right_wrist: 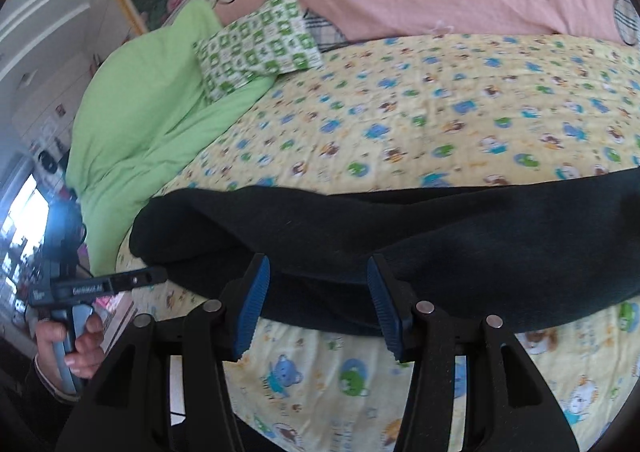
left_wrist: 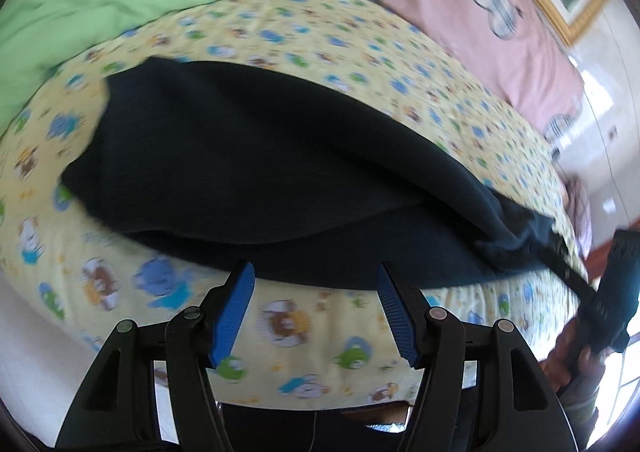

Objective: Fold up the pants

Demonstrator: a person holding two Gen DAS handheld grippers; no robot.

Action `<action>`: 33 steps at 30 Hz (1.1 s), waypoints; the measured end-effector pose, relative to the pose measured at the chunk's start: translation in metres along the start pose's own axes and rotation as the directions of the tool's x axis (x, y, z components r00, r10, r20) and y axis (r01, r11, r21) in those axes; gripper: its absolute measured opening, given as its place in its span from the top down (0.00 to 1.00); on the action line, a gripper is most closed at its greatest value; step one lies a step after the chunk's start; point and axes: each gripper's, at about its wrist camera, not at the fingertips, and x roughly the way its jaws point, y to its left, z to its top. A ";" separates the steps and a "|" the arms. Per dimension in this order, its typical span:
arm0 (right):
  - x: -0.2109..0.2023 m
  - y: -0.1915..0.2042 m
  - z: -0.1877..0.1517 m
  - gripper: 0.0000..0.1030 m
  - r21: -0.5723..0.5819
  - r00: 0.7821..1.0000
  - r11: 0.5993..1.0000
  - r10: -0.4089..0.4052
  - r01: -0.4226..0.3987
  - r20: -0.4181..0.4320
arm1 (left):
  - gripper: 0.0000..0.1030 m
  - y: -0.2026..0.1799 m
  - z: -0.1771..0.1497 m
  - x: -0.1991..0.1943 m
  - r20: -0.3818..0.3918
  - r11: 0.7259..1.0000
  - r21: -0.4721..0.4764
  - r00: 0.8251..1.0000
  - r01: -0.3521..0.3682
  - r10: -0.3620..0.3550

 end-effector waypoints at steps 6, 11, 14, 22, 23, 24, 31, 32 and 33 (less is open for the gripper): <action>0.018 0.024 -0.013 0.49 -0.085 0.998 0.996 0.020 -0.025 -0.053 | 0.38 0.034 0.006 -0.006 0.029 0.995 -0.095 0.999 -0.028 0.031; 0.032 0.036 -0.020 0.49 -0.142 0.997 0.990 0.012 -0.023 -0.080 | 0.38 0.044 0.015 -0.002 0.041 0.993 -0.118 0.999 -0.026 0.031; 0.039 0.042 -0.024 0.49 -0.200 0.995 0.980 -0.022 0.003 -0.094 | 0.38 0.038 0.023 0.005 0.043 0.993 -0.116 0.998 -0.035 0.040; 0.057 0.047 -0.032 0.51 -0.435 0.963 0.871 -0.268 0.227 -0.035 | 0.72 0.029 0.037 0.020 0.064 0.994 -0.056 0.994 -0.091 0.094; 0.061 0.045 -0.031 0.51 -0.457 0.956 0.855 -0.292 0.245 -0.034 | 0.76 0.031 0.039 0.020 0.065 0.995 -0.056 0.994 -0.084 0.088; 0.064 0.044 -0.030 0.51 -0.471 0.953 0.847 -0.299 0.247 -0.037 | 0.78 0.032 0.040 0.020 0.064 0.995 -0.058 0.995 -0.076 0.079; 0.074 0.039 -0.024 0.80 -0.540 0.925 0.785 -0.378 0.304 -0.029 | 0.85 0.037 0.044 0.006 0.072 0.999 -0.027 0.997 -0.028 0.030; 0.072 0.038 -0.022 0.86 -0.529 0.928 0.794 -0.372 0.300 -0.032 | 0.85 0.036 0.044 0.003 0.068 1.000 -0.016 0.997 -0.023 0.024; 0.068 0.035 -0.018 0.87 -0.508 0.934 0.810 -0.356 0.291 -0.034 | 0.85 0.035 0.044 0.000 0.065 1.000 0.001 0.998 -0.019 0.019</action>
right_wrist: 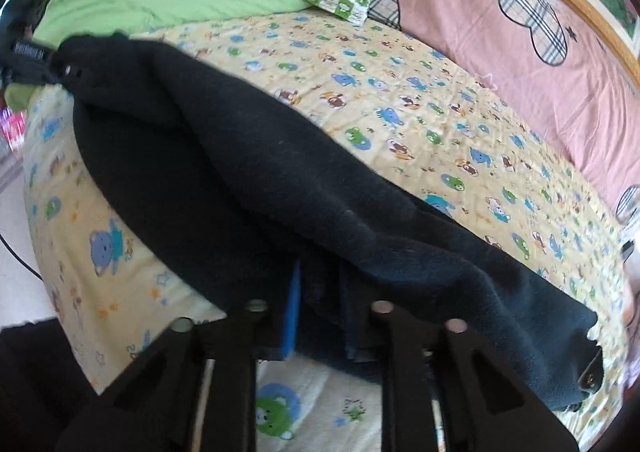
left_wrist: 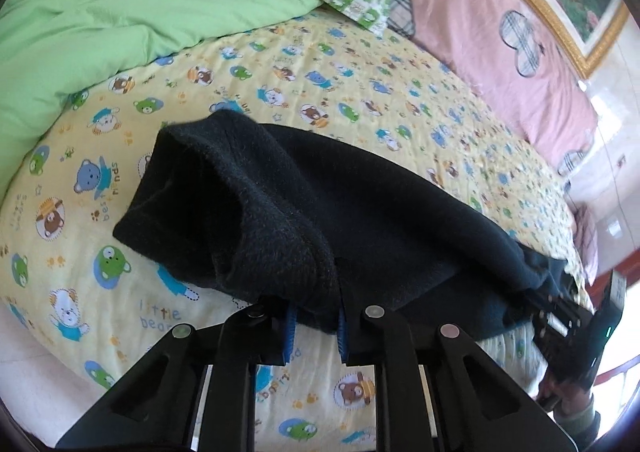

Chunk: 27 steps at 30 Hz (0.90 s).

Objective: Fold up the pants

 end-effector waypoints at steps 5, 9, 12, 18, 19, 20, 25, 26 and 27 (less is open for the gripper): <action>-0.021 -0.028 0.006 0.89 0.143 0.992 0.983 0.111 -0.118 0.062 | 0.88 0.000 0.004 -0.027 0.027 0.993 0.101 0.998 -0.061 0.058; -0.031 -0.049 0.012 0.89 0.213 0.975 0.954 0.191 -0.211 0.110 | 0.89 0.012 0.016 -0.046 0.068 0.992 0.111 0.996 -0.063 0.056; -0.035 -0.055 0.015 0.89 0.233 0.963 0.937 0.235 -0.260 0.128 | 0.89 0.012 0.016 -0.042 0.068 0.984 0.156 0.995 -0.086 0.077; -0.019 -0.038 0.005 0.89 0.182 0.969 0.952 0.243 -0.245 0.033 | 0.90 0.026 -0.003 -0.013 0.001 0.984 0.138 0.993 -0.114 0.115; -0.016 -0.036 0.002 0.89 0.176 0.969 0.953 0.245 -0.245 0.019 | 0.91 0.030 -0.007 -0.012 -0.007 0.986 0.128 0.994 -0.105 0.107; -0.014 -0.032 -0.002 0.89 0.169 0.970 0.956 0.245 -0.242 0.003 | 0.90 0.033 -0.010 -0.009 -0.017 0.988 0.118 0.995 -0.099 0.101; -0.009 -0.036 -0.013 0.89 0.185 0.966 0.950 0.258 -0.250 -0.016 | 0.90 0.036 -0.021 -0.005 -0.026 0.988 0.116 0.994 -0.103 0.107; -0.010 -0.036 -0.013 0.89 0.187 0.967 0.950 0.256 -0.250 -0.012 | 0.90 0.035 -0.022 -0.006 -0.024 0.988 0.117 0.994 -0.104 0.108; -0.010 -0.037 -0.012 0.90 0.183 0.967 0.952 0.253 -0.246 -0.013 | 0.90 0.036 -0.023 -0.007 -0.020 0.988 0.115 0.994 -0.101 0.104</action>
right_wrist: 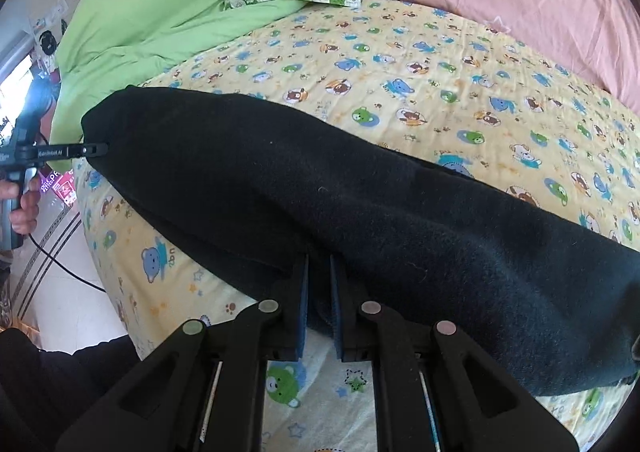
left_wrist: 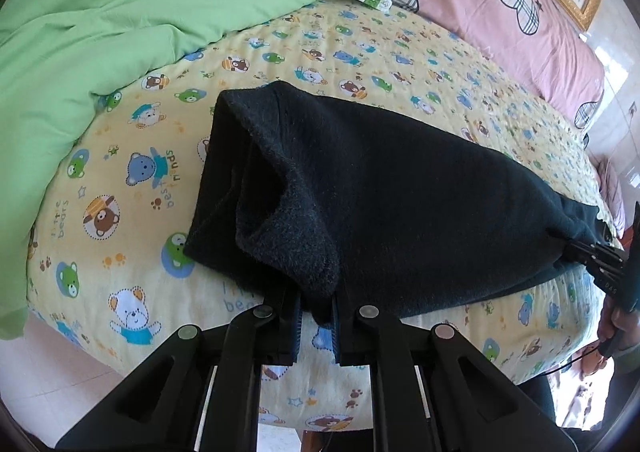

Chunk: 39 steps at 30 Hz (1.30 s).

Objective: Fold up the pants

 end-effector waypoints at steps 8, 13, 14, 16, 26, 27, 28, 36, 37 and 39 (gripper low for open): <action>-0.001 0.004 0.004 0.86 -0.022 1.000 1.000 0.009 -0.010 -0.027 | 0.66 0.019 -0.002 -0.016 0.027 0.995 -0.098 1.000 0.014 -0.012; -0.018 0.014 0.013 0.71 -0.014 0.998 0.998 0.067 -0.066 0.017 | 0.34 0.028 -0.004 -0.028 0.052 0.986 -0.149 0.995 -0.072 0.081; -0.021 0.014 0.016 0.67 -0.010 0.996 0.996 0.084 -0.084 0.032 | 0.34 0.031 -0.004 -0.028 0.048 0.984 -0.166 0.997 -0.057 0.066; -0.028 0.015 0.025 0.62 0.002 0.990 0.993 0.118 -0.119 0.074 | 0.33 0.035 -0.003 -0.025 0.032 0.978 -0.203 0.998 -0.044 0.052; -0.002 -0.024 0.082 0.62 0.240 0.972 0.947 0.181 -0.214 0.153 | 0.32 0.042 0.003 -0.016 0.029 0.948 -0.320 0.999 -0.008 0.018; 0.006 -0.027 0.089 0.62 0.259 0.970 0.939 0.191 -0.226 0.151 | 0.32 0.042 0.003 -0.013 0.025 0.946 -0.325 0.999 -0.012 0.021; 0.011 -0.029 0.094 0.62 0.265 0.969 0.936 0.198 -0.232 0.150 | 0.32 0.042 0.004 -0.010 0.018 0.944 -0.331 1.000 -0.013 0.020; 0.077 -0.024 0.126 0.62 0.242 0.978 0.949 0.207 -0.205 0.015 | 0.32 0.040 0.008 0.004 -0.012 0.944 -0.328 0.999 -0.032 0.029; 0.083 -0.019 0.127 0.62 0.221 0.973 0.950 0.229 -0.220 -0.014 | 0.32 0.039 0.008 0.004 -0.014 0.946 -0.323 0.999 -0.034 0.032; 0.094 0.002 0.125 0.62 0.144 0.950 0.949 0.295 -0.280 -0.099 | 0.32 0.039 0.008 0.005 -0.014 0.947 -0.321 0.999 -0.032 0.030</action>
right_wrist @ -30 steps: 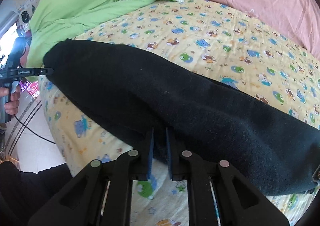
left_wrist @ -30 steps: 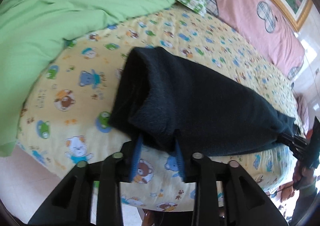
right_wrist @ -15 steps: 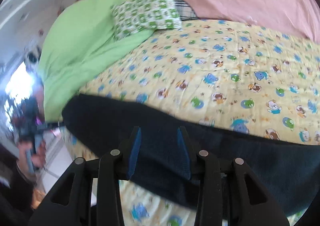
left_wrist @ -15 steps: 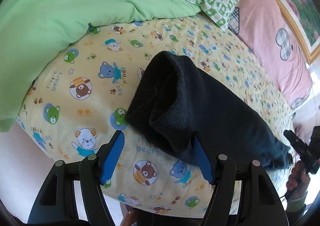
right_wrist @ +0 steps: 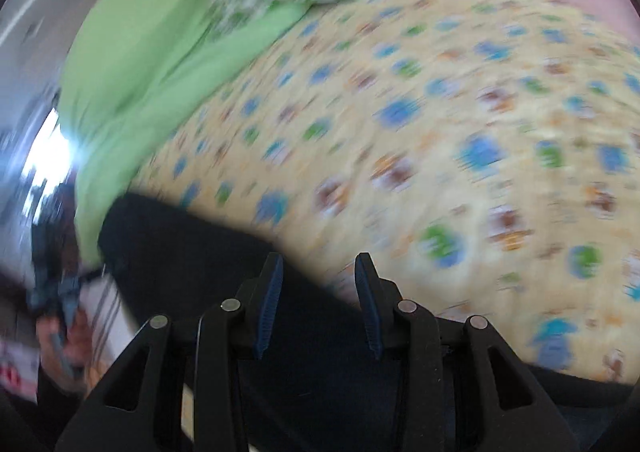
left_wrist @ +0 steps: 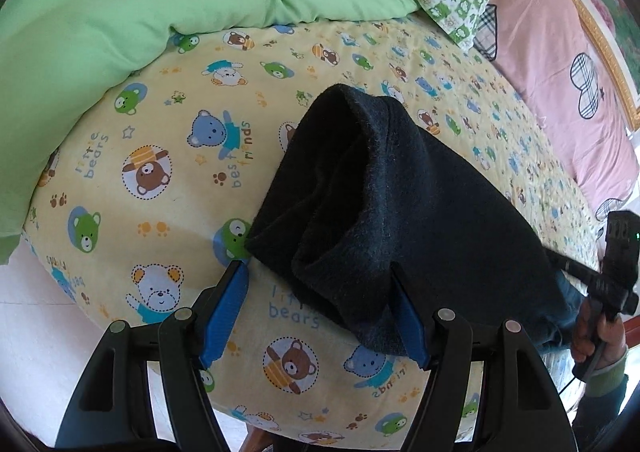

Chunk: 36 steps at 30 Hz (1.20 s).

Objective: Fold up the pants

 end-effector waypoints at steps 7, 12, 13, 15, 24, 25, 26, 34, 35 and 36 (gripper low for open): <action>0.005 0.025 -0.005 0.60 -0.129 0.964 0.966 0.200 -0.223 -0.174 | 0.30 0.001 0.002 0.003 0.002 1.000 -0.004 1.000 0.009 -0.009; 0.004 -0.011 0.018 0.60 0.015 0.961 0.968 0.251 -0.251 -0.118 | 0.28 -0.003 0.003 0.007 0.001 1.000 0.011 1.000 -0.001 0.001; 0.008 -0.018 0.022 0.60 0.048 0.957 0.965 0.262 -0.257 -0.122 | 0.27 -0.004 0.004 0.008 0.000 1.000 0.013 1.000 -0.001 0.001; 0.024 -0.029 0.022 0.60 0.145 0.922 0.939 0.336 -0.311 -0.195 | 0.27 -0.006 0.004 0.009 0.001 1.000 0.013 1.000 -0.003 0.003; 0.076 -0.038 0.024 0.60 0.406 0.789 0.777 0.586 -0.481 -0.186 | 0.66 -0.020 0.009 0.014 0.070 0.995 0.086 0.997 -0.039 0.033; 0.072 -0.038 0.023 0.71 0.402 0.802 0.781 0.575 -0.478 -0.162 | 0.74 -0.020 0.010 0.013 0.069 0.996 0.086 0.998 -0.013 0.007; 0.065 -0.037 0.022 0.88 0.377 0.836 0.809 0.531 -0.451 -0.138 | 0.77 -0.020 0.013 0.008 0.076 0.997 0.081 0.997 0.013 -0.019; -0.016 0.019 0.024 0.89 -0.033 0.989 0.996 0.086 -0.083 0.116 | 0.78 -0.035 0.017 -0.014 0.151 0.972 0.236 0.988 0.008 -0.044; -0.011 0.028 0.021 0.89 -0.082 0.991 0.997 -0.005 0.016 0.135 | 0.78 -0.032 0.017 -0.003 0.133 0.971 0.241 0.991 0.000 -0.033; -0.001 0.040 0.016 0.89 -0.145 0.982 0.981 -0.107 0.129 0.155 | 0.78 -0.028 0.017 0.008 0.117 0.970 0.242 0.993 -0.014 -0.015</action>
